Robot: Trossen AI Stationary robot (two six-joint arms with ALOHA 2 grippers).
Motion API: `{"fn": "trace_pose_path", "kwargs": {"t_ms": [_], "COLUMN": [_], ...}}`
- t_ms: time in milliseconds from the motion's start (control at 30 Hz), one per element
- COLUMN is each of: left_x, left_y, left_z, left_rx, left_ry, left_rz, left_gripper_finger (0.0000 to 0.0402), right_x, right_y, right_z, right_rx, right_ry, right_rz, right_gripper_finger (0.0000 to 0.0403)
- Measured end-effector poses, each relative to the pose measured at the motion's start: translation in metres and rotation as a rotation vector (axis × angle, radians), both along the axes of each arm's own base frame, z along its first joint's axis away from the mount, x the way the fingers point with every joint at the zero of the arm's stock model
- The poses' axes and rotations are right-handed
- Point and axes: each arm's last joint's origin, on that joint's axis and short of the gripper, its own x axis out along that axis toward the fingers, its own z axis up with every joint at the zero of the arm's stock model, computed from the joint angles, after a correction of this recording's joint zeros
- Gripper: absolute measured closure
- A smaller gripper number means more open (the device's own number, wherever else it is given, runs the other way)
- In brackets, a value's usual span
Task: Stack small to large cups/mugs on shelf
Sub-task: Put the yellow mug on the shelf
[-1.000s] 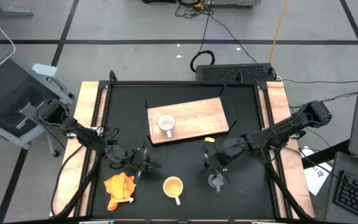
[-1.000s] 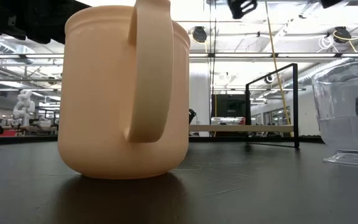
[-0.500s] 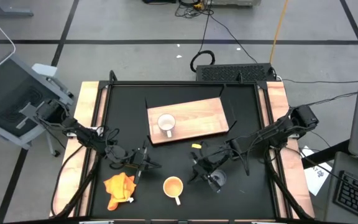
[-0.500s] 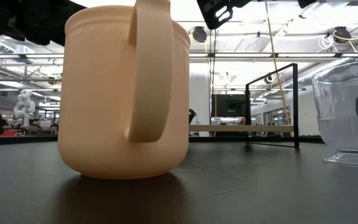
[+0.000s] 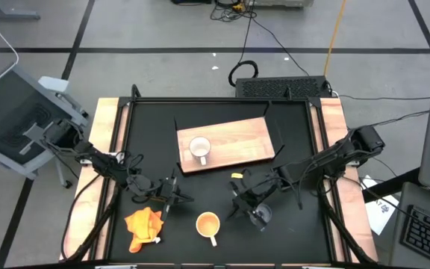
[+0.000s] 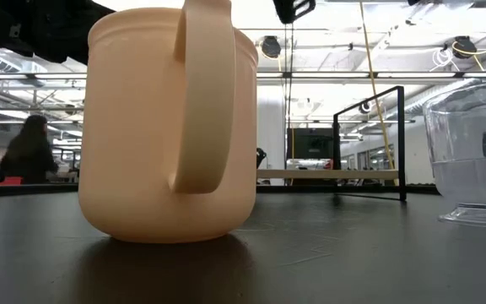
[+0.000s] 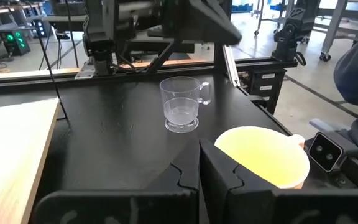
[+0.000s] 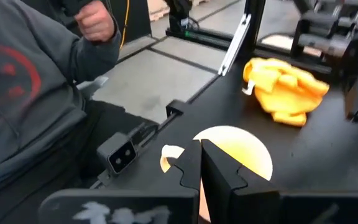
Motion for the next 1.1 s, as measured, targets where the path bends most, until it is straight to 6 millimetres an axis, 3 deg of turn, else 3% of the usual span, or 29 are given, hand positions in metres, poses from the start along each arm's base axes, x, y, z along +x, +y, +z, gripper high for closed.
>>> {"fn": "trace_pose_path", "kwargs": {"t_ms": [233, 433, 767, 1100], "left_x": [-0.001, -0.003, -0.003, -0.003], "left_y": [-0.002, -0.006, -0.006, -0.006], "left_z": [0.0, 0.001, 0.002, 0.002], "left_rx": [0.018, 0.055, 0.001, 0.044], "left_ry": [-0.005, -0.022, -0.024, -0.035], "left_rz": [-0.013, -0.039, -0.023, -0.028], "left_gripper_finger": [0.0394, 0.0394, 0.0394, 0.0394], "right_x": [-0.026, -0.064, -0.117, -0.147], "right_y": [-0.01, -0.026, -0.045, -0.057], "right_z": [0.017, 0.021, 0.003, -0.023], "right_rx": [-0.018, -0.01, 0.052, 0.088], "right_ry": [-0.102, -0.188, -0.321, -0.358], "right_rz": [0.014, -0.067, -0.121, -0.124], "right_gripper_finger": [0.0403, 0.0403, 0.0403, 0.0403]}}
